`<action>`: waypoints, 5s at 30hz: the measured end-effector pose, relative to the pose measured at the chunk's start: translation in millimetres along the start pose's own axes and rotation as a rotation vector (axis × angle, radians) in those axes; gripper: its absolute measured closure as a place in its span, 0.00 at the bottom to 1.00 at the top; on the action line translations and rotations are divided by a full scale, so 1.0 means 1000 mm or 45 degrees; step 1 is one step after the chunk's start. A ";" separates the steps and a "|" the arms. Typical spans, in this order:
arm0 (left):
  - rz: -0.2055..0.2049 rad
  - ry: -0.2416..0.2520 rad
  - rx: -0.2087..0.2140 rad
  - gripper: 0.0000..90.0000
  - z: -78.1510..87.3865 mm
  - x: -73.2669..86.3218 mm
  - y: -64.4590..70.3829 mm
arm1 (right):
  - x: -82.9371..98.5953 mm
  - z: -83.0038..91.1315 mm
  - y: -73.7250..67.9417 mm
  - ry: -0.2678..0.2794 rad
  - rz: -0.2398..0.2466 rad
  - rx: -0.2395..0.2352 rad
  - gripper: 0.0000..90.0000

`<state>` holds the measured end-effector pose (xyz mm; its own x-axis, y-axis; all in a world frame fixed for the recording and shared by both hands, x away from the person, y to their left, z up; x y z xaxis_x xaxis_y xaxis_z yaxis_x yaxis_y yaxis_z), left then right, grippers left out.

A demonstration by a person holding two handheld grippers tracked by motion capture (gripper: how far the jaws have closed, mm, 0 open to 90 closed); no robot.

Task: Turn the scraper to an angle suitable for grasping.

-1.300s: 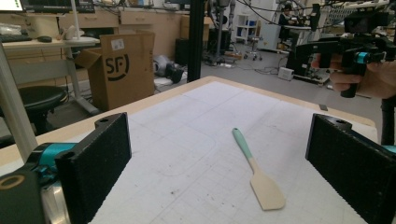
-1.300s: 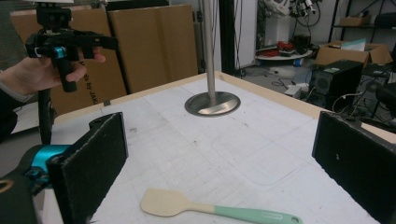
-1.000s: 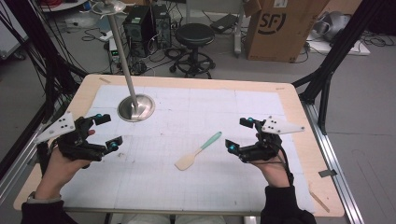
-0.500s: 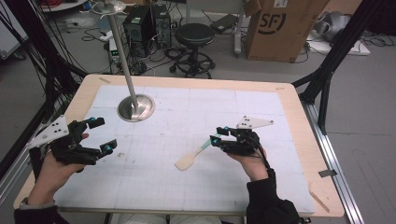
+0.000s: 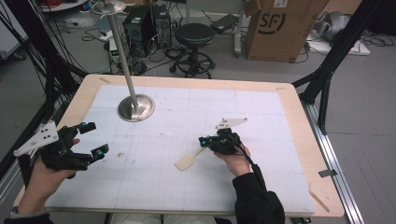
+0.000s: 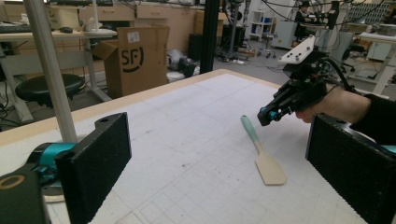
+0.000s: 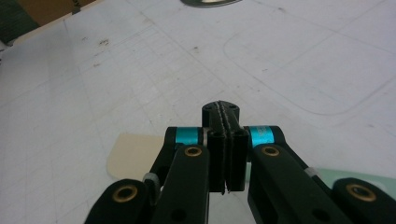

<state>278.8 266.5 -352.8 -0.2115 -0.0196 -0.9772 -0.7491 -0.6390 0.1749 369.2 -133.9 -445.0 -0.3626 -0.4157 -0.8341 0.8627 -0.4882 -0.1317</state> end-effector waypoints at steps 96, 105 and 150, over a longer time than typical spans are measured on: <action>0.036 -0.073 0.053 0.08 -0.045 0.002 -0.007 | 0.043 0.012 -0.062 -0.367 0.142 0.047 1.00; 0.039 -0.075 0.064 0.08 -0.050 0.001 -0.007 | 0.057 0.036 -0.058 -0.335 0.079 0.066 1.00; 0.045 -0.140 -0.041 0.09 -0.022 0.022 -0.009 | 0.037 0.007 0.027 -0.146 -0.042 0.407 1.00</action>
<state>294.9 255.2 -378.6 -0.3066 0.0409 -0.9510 -0.7197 -0.6638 0.2035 377.0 -167.9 -476.3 -0.4411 -0.4706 -0.7642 0.7025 -0.7109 0.0323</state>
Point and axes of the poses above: each handheld gripper's, and its own axes: z roughly backward along the jaws, x roughly out of its underside, y roughly to its right, the point moved 4 cm from there along -z, roughly forward along the jaws, and after that the axes turned 6 degrees about z, right-handed, at the moved point
